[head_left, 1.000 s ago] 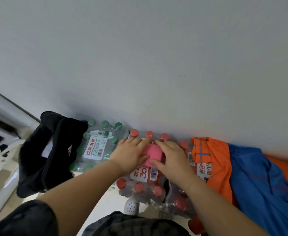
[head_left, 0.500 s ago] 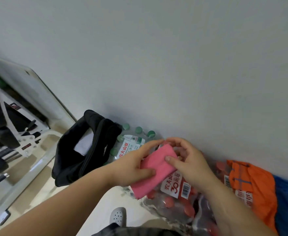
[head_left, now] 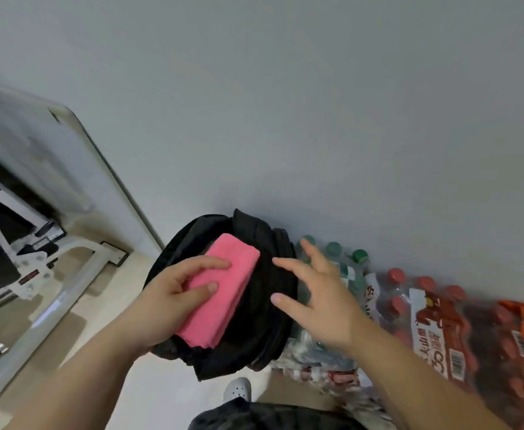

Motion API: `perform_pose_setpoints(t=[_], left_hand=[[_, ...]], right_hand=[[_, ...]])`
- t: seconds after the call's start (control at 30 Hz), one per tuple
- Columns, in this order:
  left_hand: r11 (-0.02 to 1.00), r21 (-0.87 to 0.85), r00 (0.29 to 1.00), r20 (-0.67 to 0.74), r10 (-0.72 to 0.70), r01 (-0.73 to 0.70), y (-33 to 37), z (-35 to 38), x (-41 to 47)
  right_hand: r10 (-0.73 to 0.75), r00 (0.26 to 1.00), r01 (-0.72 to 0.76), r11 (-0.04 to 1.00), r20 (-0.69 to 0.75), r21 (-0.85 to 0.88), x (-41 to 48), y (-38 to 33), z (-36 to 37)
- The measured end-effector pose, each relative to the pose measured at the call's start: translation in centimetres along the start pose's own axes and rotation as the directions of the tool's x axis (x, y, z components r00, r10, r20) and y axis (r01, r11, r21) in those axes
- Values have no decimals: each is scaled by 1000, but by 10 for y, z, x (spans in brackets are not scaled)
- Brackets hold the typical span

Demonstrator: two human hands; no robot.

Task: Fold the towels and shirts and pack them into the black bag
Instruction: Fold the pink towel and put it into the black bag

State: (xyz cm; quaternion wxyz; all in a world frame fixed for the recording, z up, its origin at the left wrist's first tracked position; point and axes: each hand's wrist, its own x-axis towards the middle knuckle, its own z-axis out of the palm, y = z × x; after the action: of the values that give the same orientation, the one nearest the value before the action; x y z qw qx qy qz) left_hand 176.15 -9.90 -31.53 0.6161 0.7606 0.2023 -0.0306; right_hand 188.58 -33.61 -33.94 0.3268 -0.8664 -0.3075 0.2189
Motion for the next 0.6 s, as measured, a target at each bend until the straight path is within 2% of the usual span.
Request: perform_pose_setpoints(t=[0.1, 0.17, 0.33, 0.4, 0.47, 0.53, 0.6], left_hand=[[992, 30, 984, -133, -117, 122, -50, -12, 34], [974, 105, 972, -142, -186, 202, -82, -5, 61], [946, 223, 971, -29, -236, 237, -120, 17, 121], [961, 201, 980, 21, -197, 189, -119, 20, 139], [988, 99, 988, 90, -130, 121, -119, 21, 154], [990, -8, 980, 146, -135, 138, -125, 22, 165], [984, 102, 963, 215, -163, 143, -134, 23, 170]], right_hand=[[46, 999, -43, 994, 28, -99, 11, -6, 21], [104, 995, -103, 988, 7, -115, 18, -9, 27], [172, 985, -167, 963, 5, -214, 28, -11, 29], [171, 985, -167, 965, 3, -205, 28, -11, 29], [161, 987, -160, 965, -13, -208, 28, -12, 29], [166, 986, -167, 964, -21, -207, 28, -12, 30], [168, 985, -170, 966, -29, -196, 28, -11, 30]])
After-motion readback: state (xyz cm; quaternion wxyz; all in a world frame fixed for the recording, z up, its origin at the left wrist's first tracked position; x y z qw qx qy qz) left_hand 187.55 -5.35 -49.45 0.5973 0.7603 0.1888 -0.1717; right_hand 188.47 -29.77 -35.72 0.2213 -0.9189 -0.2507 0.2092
